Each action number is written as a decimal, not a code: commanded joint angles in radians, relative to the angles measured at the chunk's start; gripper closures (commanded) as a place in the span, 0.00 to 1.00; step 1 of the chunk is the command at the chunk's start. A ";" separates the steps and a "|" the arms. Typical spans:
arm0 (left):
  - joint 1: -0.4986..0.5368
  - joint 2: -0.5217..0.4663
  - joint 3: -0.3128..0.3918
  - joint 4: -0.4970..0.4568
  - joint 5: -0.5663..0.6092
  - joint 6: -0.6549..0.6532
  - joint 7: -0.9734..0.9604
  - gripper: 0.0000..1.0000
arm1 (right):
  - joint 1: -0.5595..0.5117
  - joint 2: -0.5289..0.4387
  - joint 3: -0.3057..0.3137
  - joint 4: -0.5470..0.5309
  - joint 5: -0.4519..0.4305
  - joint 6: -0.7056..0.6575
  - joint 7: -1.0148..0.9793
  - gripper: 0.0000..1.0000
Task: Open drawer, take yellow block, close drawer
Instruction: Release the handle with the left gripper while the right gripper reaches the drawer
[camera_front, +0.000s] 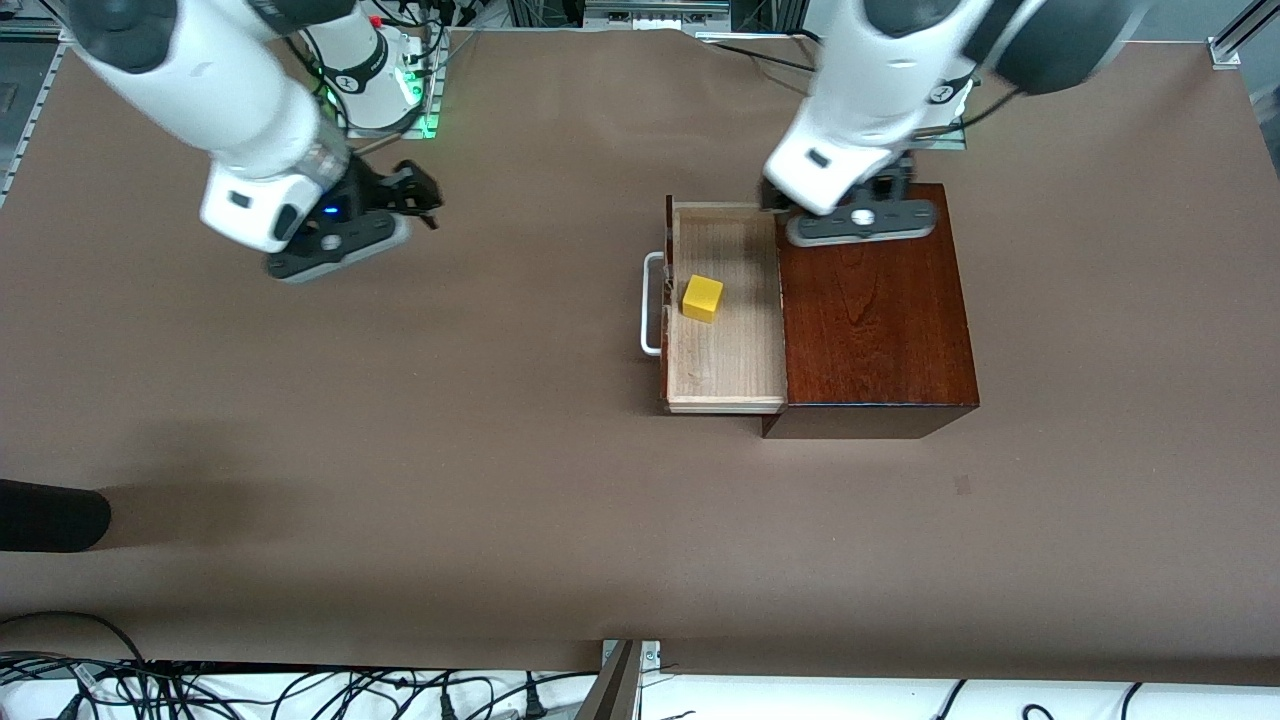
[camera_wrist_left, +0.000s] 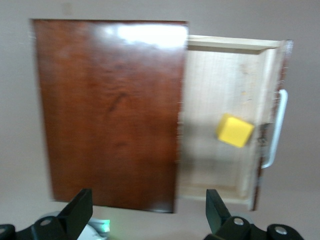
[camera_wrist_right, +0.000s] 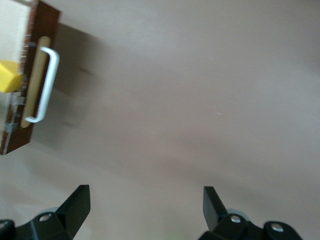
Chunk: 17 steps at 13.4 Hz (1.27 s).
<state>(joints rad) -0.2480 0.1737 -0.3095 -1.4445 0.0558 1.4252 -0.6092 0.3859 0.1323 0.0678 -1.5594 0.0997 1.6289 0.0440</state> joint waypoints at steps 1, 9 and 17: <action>0.033 -0.085 0.114 -0.050 -0.048 -0.044 0.214 0.00 | 0.097 0.073 -0.006 0.077 0.011 0.002 -0.006 0.00; 0.081 -0.227 0.372 -0.249 -0.062 0.067 0.549 0.00 | 0.329 0.237 -0.006 0.145 0.003 0.207 -0.058 0.00; 0.088 -0.223 0.374 -0.229 -0.050 0.084 0.551 0.00 | 0.432 0.426 -0.006 0.308 -0.003 0.311 -0.091 0.00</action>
<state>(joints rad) -0.1698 -0.0292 0.0662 -1.6637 0.0163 1.4962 -0.0799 0.8015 0.5156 0.0707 -1.2950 0.0994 1.9142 -0.0146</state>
